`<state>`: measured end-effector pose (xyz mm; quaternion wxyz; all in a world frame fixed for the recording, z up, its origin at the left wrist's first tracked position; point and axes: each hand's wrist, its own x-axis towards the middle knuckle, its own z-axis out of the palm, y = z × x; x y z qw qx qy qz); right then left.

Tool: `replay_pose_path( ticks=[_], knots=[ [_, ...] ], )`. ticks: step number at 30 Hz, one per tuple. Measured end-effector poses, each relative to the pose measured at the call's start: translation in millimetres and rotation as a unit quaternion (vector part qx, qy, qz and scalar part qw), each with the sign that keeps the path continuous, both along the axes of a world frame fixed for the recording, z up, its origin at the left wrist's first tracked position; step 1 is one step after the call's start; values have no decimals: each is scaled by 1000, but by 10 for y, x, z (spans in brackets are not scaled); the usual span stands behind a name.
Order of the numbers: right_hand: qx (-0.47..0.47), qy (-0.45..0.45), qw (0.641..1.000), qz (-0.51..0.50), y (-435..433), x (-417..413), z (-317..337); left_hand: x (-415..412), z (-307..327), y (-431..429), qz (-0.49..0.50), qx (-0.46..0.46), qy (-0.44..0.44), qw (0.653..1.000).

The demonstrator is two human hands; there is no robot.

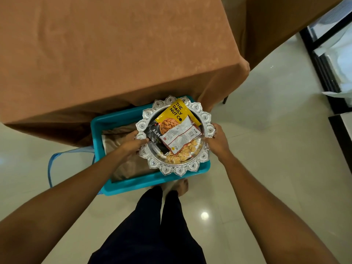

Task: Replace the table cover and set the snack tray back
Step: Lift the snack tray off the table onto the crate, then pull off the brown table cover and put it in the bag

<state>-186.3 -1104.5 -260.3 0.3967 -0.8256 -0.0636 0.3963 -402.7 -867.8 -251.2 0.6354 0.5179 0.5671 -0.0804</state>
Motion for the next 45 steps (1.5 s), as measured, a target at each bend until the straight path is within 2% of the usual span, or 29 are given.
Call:
replay_pose_path(
  ticks=[7,9,11,13,16,18,20,22,25,27,29,30,32,34,36,39,42,45],
  knots=[
    [1,6,998,-61,-82,24,-36,-14,-138,-100,39,-34,56,997],
    [-22,-3,996,-83,-52,-38,-15,-46,-137,-152,52,-35,46,997],
    [-75,-94,986,-113,-24,-141,-15,-124,-131,-193,57,-38,38,997],
    [-120,-228,959,-116,7,-327,67,-265,-112,-186,54,-14,44,997],
    [-66,-358,931,-15,115,-745,232,-647,-136,-116,-23,112,91,989],
    [28,-367,928,56,234,-1101,273,-930,-123,-87,-86,193,141,967],
    [110,-364,913,144,422,-1529,326,-1175,-106,-56,-91,230,170,954],
    [147,-306,911,236,625,-1951,376,-1322,-98,-14,-103,239,183,948],
    [83,-162,922,341,905,-2566,322,-1524,-160,122,-202,270,189,922],
    [7,-104,918,384,1039,-2847,176,-1601,-256,287,-296,300,161,892],
    [-53,-75,912,400,1124,-2998,-14,-1596,-356,491,-398,339,100,846],
    [-74,-61,912,398,1225,-3115,-145,-1638,-468,677,-454,358,73,813],
    [-104,-54,914,389,1321,-3163,-302,-1542,-532,914,-581,383,51,716],
    [-108,-56,918,376,1479,-3238,-462,-1456,-575,1141,-679,379,66,625],
    [-113,-71,911,390,1619,-3313,-630,-1354,-633,1261,-741,362,93,558],
    [-168,-99,894,403,1767,-3441,-872,-1155,-710,1375,-789,361,83,491],
    [-208,-120,876,419,1800,-3537,-921,-1086,-740,1412,-808,370,67,454],
    [-226,-137,878,399,1838,-3572,-965,-1032,-847,1376,-836,379,68,390]
  ],
)
